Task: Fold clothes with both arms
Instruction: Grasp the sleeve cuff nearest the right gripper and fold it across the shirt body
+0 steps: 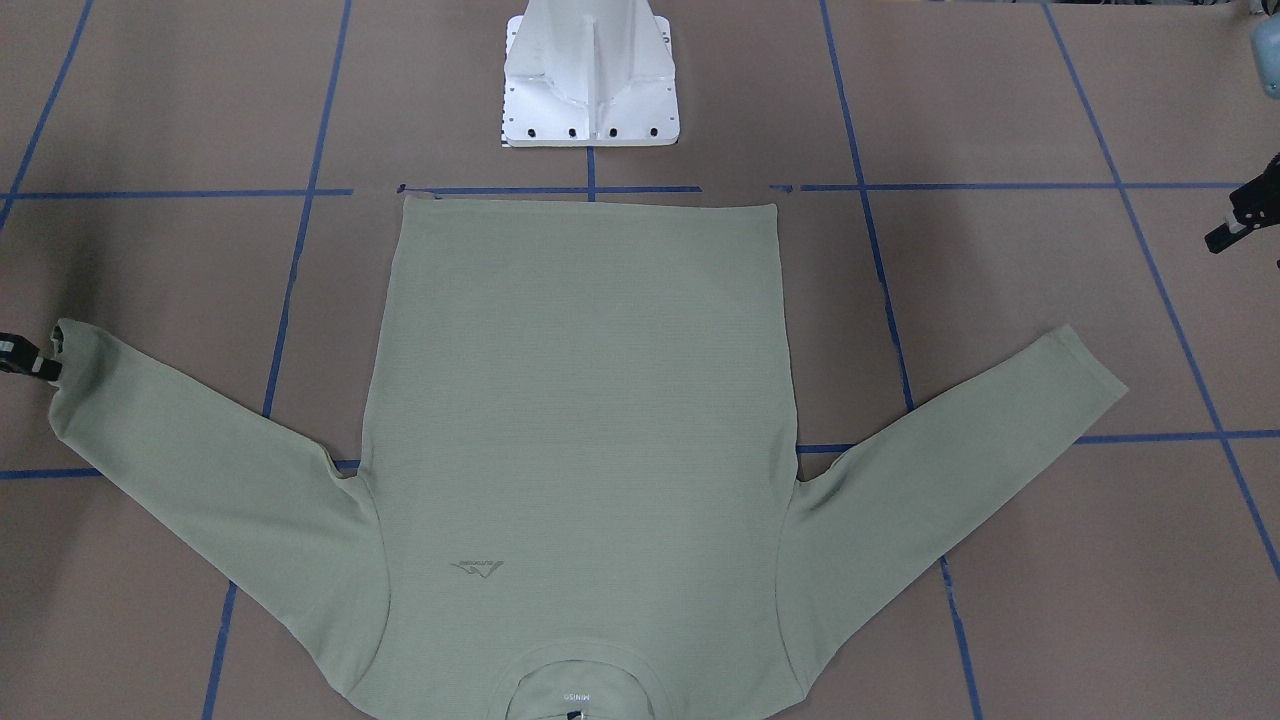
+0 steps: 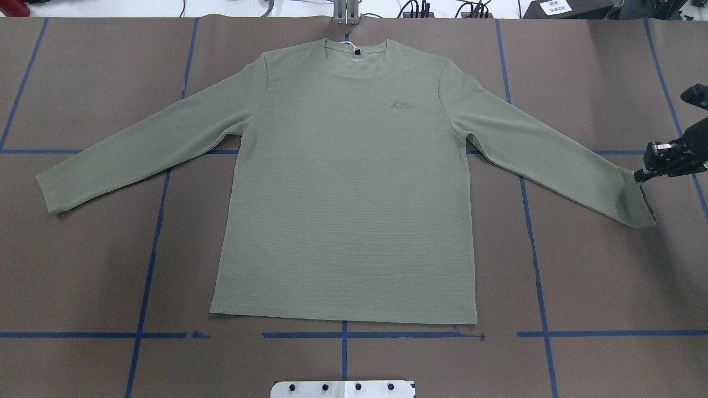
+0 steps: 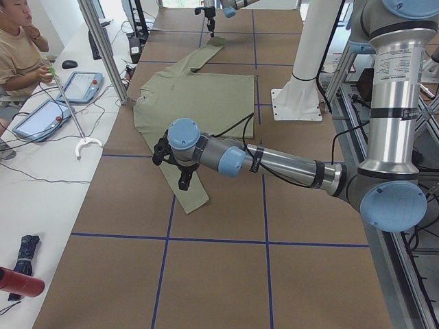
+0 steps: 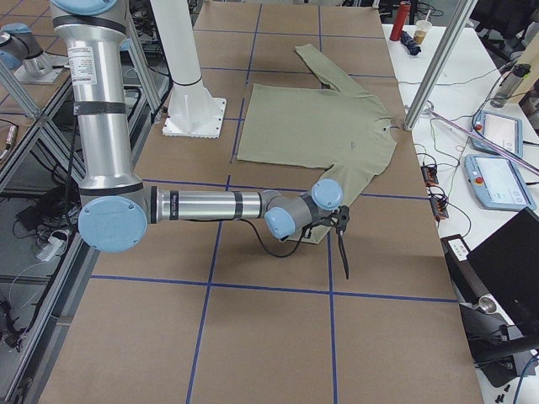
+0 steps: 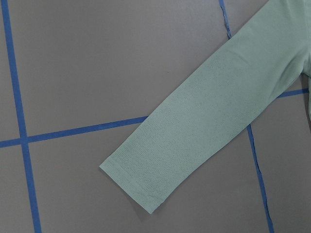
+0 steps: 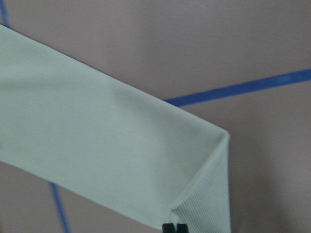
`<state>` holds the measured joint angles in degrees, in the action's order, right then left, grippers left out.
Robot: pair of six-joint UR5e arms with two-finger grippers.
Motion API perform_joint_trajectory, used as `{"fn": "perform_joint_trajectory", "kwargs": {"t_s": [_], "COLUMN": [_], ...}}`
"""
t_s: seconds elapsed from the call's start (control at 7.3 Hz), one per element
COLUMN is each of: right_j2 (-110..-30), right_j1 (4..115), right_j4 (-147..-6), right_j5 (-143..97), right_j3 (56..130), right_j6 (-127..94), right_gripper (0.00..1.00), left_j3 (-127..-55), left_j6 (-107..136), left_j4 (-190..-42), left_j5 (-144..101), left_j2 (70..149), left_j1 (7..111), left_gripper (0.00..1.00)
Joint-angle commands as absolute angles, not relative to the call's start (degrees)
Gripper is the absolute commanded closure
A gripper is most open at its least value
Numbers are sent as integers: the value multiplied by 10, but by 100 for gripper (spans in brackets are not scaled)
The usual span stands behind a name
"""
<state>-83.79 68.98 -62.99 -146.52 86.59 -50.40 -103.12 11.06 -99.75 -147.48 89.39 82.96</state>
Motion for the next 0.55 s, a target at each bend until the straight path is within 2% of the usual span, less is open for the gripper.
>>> {"fn": "perform_joint_trajectory", "kwargs": {"t_s": [0.0, 0.27, 0.41], "right_j2": [-707, -532, -475], "right_j1": [639, 593, 581], "right_j4": [-633, -654, -677], "right_j5": [-1462, -1397, -1369], "right_j3": [898, 840, 837], "right_j6": [-747, -881, -917], "right_gripper": [100, 100, 100], "left_j3": [-1027, -1026, -1025], "left_j6": [110, 110, 110], "left_j4": [-999, -1000, -1000], "left_j5": [-1476, -1477, -1477], "left_j2": [897, 898, 898], "left_j1": [829, 829, 829], "left_gripper": [1, 1, 1]}}
